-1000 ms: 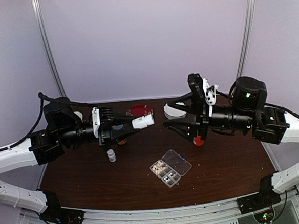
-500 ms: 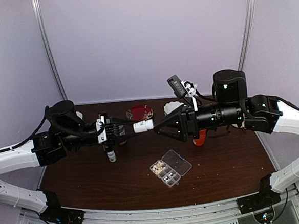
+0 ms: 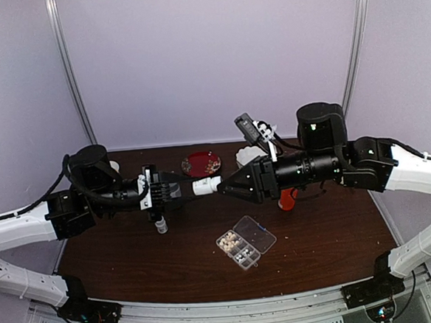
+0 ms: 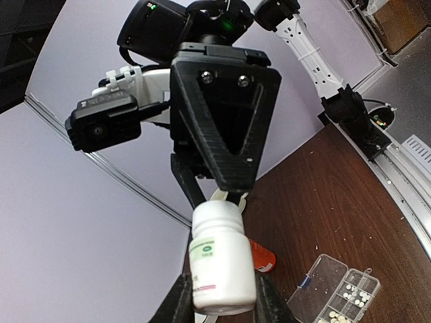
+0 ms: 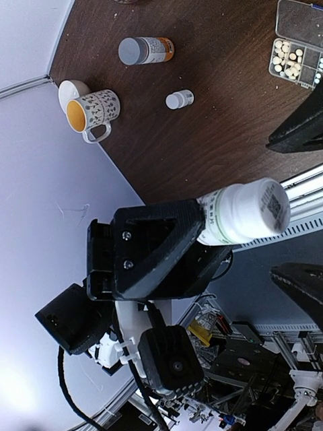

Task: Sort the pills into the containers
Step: Unscrew the lid of the pill bottle.

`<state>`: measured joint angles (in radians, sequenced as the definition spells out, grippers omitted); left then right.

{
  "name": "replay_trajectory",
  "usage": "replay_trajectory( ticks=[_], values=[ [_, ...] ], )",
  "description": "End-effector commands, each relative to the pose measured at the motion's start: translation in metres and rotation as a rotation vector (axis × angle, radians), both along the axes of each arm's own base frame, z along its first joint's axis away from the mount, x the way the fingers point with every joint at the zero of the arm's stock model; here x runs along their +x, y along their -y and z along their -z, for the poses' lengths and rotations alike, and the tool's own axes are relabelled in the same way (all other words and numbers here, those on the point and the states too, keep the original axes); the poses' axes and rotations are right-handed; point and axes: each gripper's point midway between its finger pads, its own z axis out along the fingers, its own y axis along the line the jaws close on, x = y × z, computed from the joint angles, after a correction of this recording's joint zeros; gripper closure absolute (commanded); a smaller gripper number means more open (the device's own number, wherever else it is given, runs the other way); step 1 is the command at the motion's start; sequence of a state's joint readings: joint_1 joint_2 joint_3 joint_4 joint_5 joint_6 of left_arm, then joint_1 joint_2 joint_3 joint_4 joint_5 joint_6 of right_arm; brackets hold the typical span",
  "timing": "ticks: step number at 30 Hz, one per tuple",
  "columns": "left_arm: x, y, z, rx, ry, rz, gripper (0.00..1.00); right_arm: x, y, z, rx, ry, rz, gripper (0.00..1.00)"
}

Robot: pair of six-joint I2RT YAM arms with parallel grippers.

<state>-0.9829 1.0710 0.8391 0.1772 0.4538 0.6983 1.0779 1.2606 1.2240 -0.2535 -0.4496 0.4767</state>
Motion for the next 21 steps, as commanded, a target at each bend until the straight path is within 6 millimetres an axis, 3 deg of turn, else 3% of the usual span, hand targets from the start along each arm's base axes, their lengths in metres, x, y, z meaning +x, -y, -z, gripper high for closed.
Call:
replay_trajectory(
  ticks=[1,11,17,21],
  values=[
    [-0.008,-0.003,-0.018,-0.045,0.037,0.029,1.0,0.005,-0.004,-0.02,0.052,0.017,0.006,0.41],
    [-0.009,-0.004,-0.019,-0.05,0.037,0.038,1.0,-0.001,-0.011,-0.021,0.067,0.013,-0.042,0.6],
    [-0.009,-0.004,-0.019,-0.049,0.037,0.037,1.0,-0.004,-0.013,-0.02,0.068,0.017,-0.067,0.64],
    [-0.01,-0.004,-0.02,-0.051,0.03,0.039,1.0,-0.006,-0.013,-0.02,0.068,0.025,-0.08,0.77]
  ],
)
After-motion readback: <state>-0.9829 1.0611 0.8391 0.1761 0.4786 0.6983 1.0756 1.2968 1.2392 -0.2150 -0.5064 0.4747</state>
